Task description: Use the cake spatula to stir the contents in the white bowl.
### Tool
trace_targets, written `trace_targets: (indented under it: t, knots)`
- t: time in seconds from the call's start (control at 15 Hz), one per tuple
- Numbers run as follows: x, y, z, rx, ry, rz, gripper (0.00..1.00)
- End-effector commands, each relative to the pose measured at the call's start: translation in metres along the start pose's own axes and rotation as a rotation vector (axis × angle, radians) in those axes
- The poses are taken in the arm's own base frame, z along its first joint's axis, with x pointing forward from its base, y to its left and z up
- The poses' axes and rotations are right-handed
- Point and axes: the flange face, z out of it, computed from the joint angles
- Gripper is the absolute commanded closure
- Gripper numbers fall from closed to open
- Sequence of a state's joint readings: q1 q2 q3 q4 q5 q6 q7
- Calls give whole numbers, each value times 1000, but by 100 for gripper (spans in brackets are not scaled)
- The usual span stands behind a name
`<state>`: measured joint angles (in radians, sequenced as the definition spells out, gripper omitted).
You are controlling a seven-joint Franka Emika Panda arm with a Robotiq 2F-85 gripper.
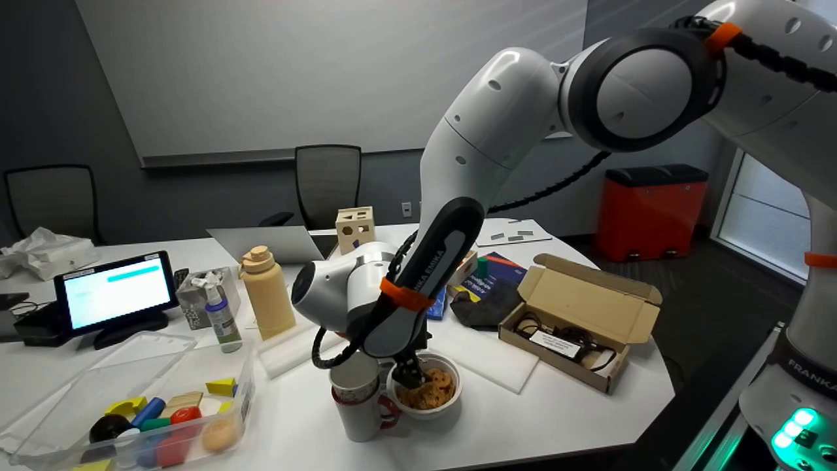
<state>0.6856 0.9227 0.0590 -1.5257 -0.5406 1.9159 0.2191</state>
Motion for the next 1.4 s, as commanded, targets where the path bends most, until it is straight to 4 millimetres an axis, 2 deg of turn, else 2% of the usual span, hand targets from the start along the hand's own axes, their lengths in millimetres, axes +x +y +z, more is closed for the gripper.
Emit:
trace_targets:
  t: [0.0, 0.2, 0.27, 0.33, 0.93, 1.0, 1.33]
  knots:
    - [7, 3, 1, -41, -24, -19, 0]
    - [8, 2, 2, -50, -23, -9, 0]
    - [12, 2, 5, -51, -19, -7, 9]
    - [14, 1, 6, -53, -15, -5, 26]
    - [13, 7, -4, -62, -3, 1, 96]
    - [15, 9, -4, -65, 2, 3, 100]
    - [14, 8, -13, -67, 9, -5, 99]
